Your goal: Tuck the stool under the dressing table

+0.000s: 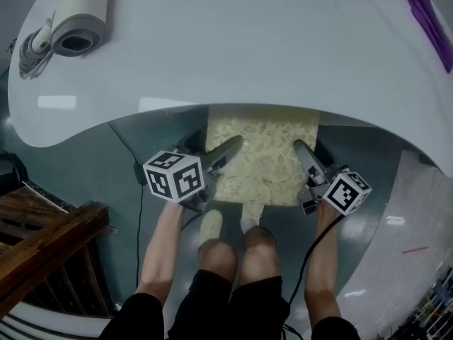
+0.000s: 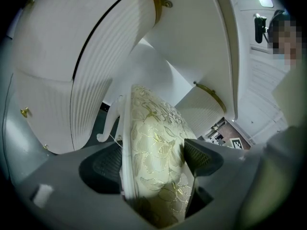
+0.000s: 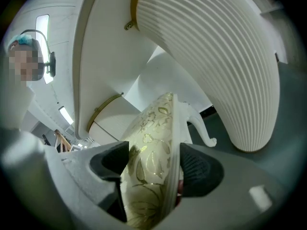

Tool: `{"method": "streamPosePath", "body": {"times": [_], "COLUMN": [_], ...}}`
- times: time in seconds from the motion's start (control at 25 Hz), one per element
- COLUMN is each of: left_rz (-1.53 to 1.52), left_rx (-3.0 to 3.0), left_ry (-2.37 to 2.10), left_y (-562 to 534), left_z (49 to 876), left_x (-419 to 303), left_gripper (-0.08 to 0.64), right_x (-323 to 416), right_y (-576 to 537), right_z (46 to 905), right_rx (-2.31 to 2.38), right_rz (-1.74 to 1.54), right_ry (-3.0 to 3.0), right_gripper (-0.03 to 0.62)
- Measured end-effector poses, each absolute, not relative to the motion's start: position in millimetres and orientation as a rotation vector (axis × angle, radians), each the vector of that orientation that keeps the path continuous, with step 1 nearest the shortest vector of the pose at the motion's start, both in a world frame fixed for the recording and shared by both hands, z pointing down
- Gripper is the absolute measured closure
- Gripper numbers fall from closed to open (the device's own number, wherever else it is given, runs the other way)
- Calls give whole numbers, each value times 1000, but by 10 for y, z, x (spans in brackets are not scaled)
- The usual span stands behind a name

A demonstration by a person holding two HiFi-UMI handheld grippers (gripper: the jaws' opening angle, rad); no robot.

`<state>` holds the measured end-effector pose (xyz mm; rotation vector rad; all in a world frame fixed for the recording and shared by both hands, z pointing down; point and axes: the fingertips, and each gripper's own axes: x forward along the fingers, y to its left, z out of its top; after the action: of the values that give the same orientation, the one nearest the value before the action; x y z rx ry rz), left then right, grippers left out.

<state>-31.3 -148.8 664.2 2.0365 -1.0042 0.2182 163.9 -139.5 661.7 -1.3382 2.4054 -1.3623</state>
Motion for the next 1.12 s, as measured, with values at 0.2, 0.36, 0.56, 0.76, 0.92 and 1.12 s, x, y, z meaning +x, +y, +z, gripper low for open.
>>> {"method": "streamPosePath", "body": {"times": [0.2, 0.36, 0.56, 0.76, 0.92, 1.12], "left_rz": [198, 200, 198, 198, 208, 217], "left_rx": [2047, 2046, 2028, 2020, 2020, 1992], "left_ry": [-1012, -1004, -995, -988, -980, -943], "left_y": [-1465, -1461, -1446, -1453, -1469, -1480], "left_z": [6573, 6639, 6690, 6769, 6801, 6834], "left_x": [-342, -320, -316, -311, -285, -255], "left_gripper": [144, 144, 144, 144, 144, 144], "right_x": [1612, 1626, 1654, 1637, 1672, 1689], "right_y": [-1388, -1371, -1358, -1361, -1350, -1357], "right_z": [6541, 6607, 6683, 6725, 6789, 6809], "right_rx": [-1319, -1320, -1319, -1304, -1312, -1340], "right_rz": [-1337, -1346, -1368, -1383, -1404, -1440], "right_ry": [2422, 2415, 2421, 2409, 2383, 2359], "right_gripper": [258, 257, 256, 256, 256, 256]}}
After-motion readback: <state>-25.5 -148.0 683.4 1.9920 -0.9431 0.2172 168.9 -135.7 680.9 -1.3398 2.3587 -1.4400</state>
